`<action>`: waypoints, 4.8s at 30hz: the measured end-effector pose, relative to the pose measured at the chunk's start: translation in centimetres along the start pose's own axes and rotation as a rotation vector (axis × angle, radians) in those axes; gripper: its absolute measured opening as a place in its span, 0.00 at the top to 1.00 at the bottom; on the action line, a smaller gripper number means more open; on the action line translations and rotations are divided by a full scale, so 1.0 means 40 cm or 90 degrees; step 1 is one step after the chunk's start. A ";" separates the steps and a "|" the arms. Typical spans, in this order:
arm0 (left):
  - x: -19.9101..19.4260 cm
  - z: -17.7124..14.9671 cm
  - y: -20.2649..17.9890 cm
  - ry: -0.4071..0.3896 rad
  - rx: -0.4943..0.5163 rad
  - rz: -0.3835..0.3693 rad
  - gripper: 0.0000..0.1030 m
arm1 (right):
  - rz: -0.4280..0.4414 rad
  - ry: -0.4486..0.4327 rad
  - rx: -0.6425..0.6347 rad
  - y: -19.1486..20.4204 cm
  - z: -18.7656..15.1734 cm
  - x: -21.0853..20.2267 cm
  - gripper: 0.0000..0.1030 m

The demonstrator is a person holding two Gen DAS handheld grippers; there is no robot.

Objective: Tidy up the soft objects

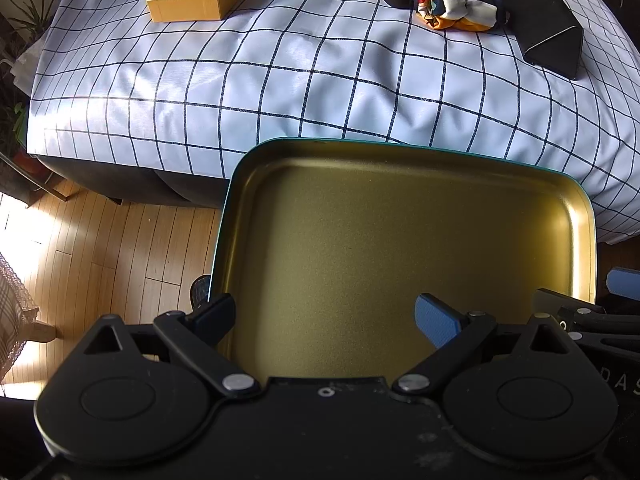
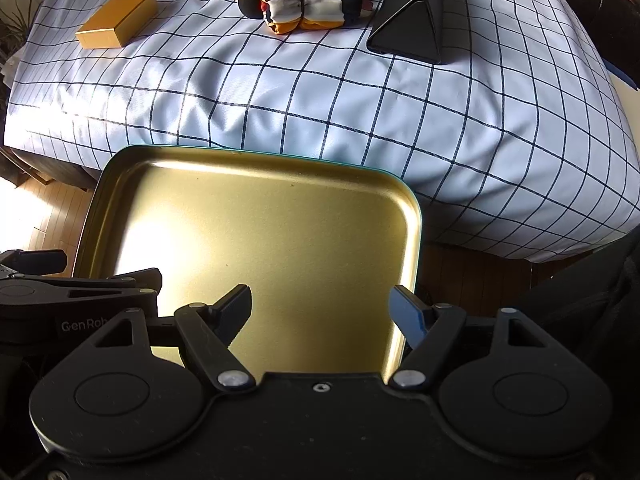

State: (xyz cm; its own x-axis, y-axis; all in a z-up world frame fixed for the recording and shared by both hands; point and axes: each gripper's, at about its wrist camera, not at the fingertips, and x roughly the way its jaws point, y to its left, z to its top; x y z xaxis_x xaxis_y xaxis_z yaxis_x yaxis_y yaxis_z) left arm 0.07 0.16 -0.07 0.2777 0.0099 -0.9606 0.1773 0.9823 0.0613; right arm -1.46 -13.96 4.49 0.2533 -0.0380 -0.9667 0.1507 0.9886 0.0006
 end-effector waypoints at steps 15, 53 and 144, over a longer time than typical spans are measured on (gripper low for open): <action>0.004 -0.003 -0.003 0.001 0.000 0.001 0.06 | 0.002 0.007 0.000 -0.001 -0.002 0.006 0.32; -0.136 0.243 0.043 -0.129 -0.033 -0.001 0.09 | -0.010 -0.207 -0.079 -0.043 0.323 -0.120 0.35; -0.076 0.613 0.052 -0.097 -0.084 -0.003 0.53 | 0.125 -0.236 -0.009 -0.127 0.743 0.022 0.72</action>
State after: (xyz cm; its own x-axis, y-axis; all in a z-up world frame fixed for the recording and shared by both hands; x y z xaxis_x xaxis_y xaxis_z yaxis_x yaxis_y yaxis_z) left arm 22.74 -2.43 9.64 0.4184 -0.0138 -0.9082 0.0569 0.9983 0.0111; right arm 26.40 -23.34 11.25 0.6035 0.1047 -0.7904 0.0518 0.9841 0.1700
